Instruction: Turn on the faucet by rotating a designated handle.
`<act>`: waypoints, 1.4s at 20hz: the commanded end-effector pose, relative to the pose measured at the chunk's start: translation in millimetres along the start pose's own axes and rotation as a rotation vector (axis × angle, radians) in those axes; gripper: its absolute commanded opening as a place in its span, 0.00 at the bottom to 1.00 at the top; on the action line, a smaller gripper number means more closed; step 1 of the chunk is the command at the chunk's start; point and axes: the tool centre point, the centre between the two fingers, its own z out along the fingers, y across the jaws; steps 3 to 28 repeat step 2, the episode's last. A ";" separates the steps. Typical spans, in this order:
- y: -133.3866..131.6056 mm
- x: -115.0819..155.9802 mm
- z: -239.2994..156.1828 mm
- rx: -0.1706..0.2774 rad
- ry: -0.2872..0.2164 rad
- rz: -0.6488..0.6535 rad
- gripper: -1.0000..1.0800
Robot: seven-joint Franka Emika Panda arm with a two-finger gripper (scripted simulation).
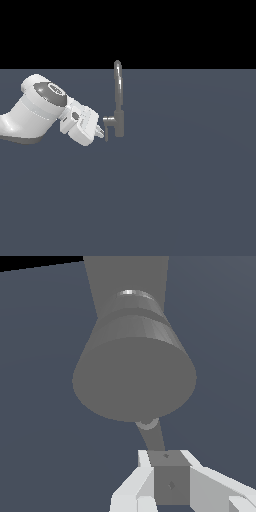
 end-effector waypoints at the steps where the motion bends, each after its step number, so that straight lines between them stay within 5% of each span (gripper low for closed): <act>1: 6.6 -0.3 26.8 -0.038 0.019 -0.003 0.00; 28: 6.6 -0.3 26.8 -0.038 0.019 -0.003 0.00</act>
